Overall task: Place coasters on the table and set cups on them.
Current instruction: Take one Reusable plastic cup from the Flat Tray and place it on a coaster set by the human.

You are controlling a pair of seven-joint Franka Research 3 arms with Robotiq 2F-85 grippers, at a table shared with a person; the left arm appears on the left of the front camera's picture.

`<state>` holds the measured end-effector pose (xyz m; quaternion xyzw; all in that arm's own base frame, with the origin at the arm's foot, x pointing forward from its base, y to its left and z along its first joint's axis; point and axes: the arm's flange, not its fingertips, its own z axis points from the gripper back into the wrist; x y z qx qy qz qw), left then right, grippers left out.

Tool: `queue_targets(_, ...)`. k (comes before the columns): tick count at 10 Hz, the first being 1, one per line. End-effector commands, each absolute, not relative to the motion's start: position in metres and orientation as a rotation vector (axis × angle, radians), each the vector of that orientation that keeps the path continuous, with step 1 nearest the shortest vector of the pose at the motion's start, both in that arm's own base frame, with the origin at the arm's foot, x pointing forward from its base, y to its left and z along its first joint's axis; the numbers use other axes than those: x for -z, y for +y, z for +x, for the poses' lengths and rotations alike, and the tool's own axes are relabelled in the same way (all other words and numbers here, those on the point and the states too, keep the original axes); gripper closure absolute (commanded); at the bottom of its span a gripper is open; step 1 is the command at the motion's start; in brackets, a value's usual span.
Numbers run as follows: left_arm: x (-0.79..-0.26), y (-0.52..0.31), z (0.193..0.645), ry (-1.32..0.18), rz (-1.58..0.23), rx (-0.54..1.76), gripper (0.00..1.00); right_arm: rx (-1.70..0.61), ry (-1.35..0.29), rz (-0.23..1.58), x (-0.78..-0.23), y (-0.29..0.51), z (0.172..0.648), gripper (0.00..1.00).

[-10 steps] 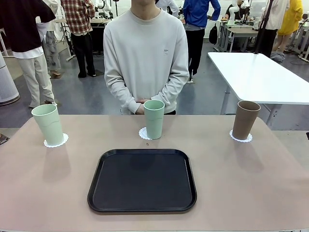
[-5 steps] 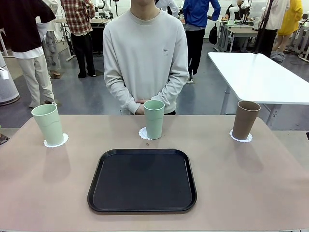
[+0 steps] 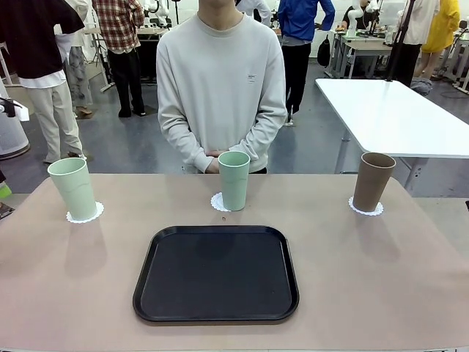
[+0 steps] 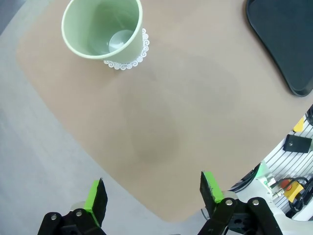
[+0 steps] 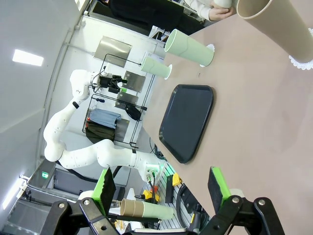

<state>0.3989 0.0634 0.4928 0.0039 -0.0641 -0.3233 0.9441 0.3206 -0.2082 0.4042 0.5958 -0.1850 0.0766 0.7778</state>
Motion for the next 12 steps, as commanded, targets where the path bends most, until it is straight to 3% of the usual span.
queue_targets(1, -0.492, 0.067, 0.402, -0.133, 0.01, 0.663, 0.0, -0.171, -0.406, 1.298, -0.404, -0.208, 0.321, 0.0)
queue_targets(9, -0.492, 0.065, 0.399, -0.134, -0.002, 0.657, 0.0, -0.171, -0.406, 1.298, -0.404, -0.208, 0.321, 0.0)
queue_targets(11, -0.48, 0.089, 0.403, -0.061, -0.412, 0.521, 0.0, -0.171, -0.406, 1.298, -0.404, -0.208, 0.321, 0.0)
queue_targets(12, -0.462, 0.1, 0.396, -0.094, -0.575, 0.499, 0.0, -0.171, -0.406, 1.298, -0.404, -0.208, 0.321, 0.0)
